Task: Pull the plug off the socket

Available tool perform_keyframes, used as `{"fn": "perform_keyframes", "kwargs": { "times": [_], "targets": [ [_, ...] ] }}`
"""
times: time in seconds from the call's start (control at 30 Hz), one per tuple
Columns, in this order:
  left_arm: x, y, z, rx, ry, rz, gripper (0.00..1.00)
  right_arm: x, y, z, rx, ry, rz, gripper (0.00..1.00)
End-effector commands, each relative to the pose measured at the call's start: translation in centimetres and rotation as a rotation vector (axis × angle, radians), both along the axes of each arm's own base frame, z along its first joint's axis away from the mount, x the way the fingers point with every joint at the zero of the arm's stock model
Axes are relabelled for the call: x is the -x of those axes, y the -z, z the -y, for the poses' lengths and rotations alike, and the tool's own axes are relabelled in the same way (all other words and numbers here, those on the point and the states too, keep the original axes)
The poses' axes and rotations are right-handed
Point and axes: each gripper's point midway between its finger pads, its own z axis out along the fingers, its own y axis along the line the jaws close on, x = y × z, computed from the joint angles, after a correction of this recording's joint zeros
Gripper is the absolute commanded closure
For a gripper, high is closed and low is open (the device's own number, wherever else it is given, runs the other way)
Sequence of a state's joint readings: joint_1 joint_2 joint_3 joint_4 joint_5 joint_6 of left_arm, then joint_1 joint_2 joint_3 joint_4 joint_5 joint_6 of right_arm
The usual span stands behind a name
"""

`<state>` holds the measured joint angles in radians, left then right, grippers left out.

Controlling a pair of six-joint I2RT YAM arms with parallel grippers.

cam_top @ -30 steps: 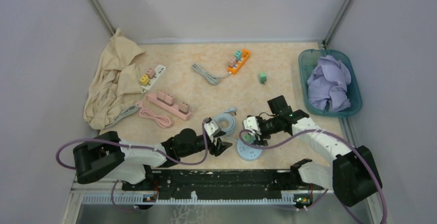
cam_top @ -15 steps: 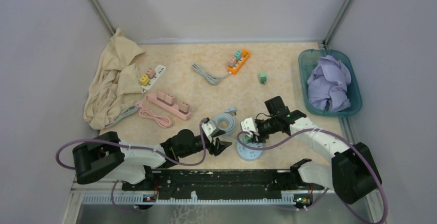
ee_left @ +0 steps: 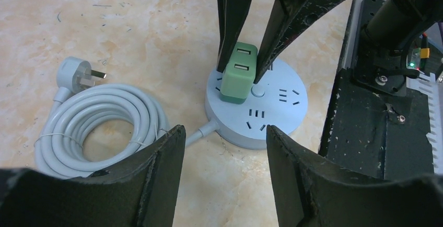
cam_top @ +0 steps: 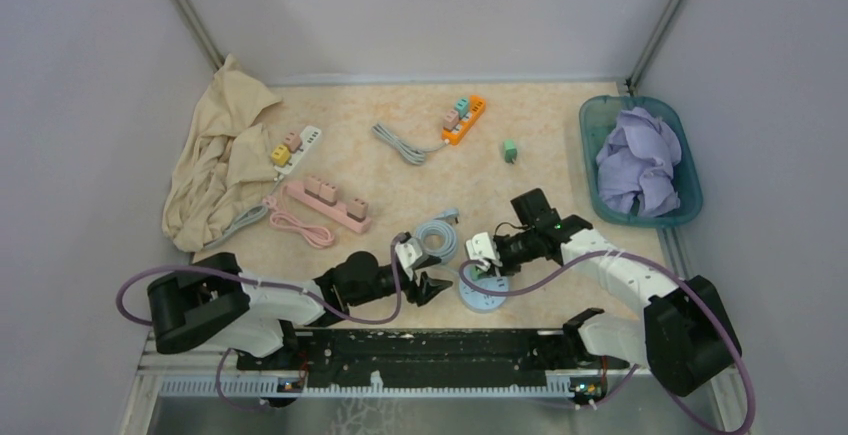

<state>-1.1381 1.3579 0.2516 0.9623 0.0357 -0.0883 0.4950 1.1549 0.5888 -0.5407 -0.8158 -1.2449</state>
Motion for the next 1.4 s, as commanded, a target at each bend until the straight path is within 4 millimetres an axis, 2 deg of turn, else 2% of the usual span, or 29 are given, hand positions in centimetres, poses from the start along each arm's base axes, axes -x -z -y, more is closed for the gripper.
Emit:
{"fn": "perform_keyframes", "kwargs": {
  "times": [0.0,0.1,0.27,0.37,0.47,0.6,0.73,0.83,0.9,1.0,1.1,1.23,1.37],
  "targets": [
    [0.5,-1.3,0.9,0.042,0.058,0.038,0.36,-0.1,-0.4,-0.7,-0.032,0.008,-0.002,0.92],
    [0.7,-1.3,1.4,0.046,0.083,0.030,0.37,-1.8,-1.6,-1.5,-0.071,0.138,-0.041,1.00],
    [-0.3,-1.5,1.9,0.058,0.048,-0.018,0.37,-4.6,-3.6,-1.8,-0.124,0.316,-0.080,1.00],
    [-1.5,-1.8,1.9,0.059,-0.001,-0.075,0.37,-5.9,-3.9,-1.0,-0.107,0.431,-0.094,1.00],
    [-2.7,-2.4,1.8,0.090,-0.058,-0.158,0.37,-6.7,-3.3,0.0,-0.070,0.539,-0.127,1.00],
    [-5.1,-2.5,0.7,0.125,-0.186,-0.334,0.36,-7.9,-2.8,0.8,-0.035,0.691,-0.204,1.00],
    [-7.2,-2.3,-1.1,0.121,-0.252,-0.469,0.36,-9.6,-4.2,1.6,-0.090,0.822,-0.213,1.00],
    [-8.1,-3.1,-2.1,0.130,-0.272,-0.496,0.35,-10.3,-5.0,2.3,-0.116,0.890,-0.219,1.00],
    [-8.4,-4.3,-2.2,0.148,-0.274,-0.463,0.35,-10.3,-4.8,2.4,-0.091,0.908,-0.243,1.00],
    [-8.3,-6.2,-2.1,0.184,-0.252,-0.425,0.35,-10.4,-4.5,2.5,-0.042,0.919,-0.282,1.00],
    [-7.9,-6.9,-1.9,0.195,-0.244,-0.413,0.38,-11.2,-5.2,2.5,-0.048,0.953,-0.280,1.00],
    [-6.6,-6.0,-1.0,0.138,-0.276,-0.392,0.45,-12.8,-6.4,2.5,-0.120,1.043,-0.265,1.00],
    [-4.4,-4.3,0.5,0.076,-0.275,-0.373,0.49,-13.1,-6.9,2.7,-0.165,1.036,-0.195,1.00]
  ]
}}
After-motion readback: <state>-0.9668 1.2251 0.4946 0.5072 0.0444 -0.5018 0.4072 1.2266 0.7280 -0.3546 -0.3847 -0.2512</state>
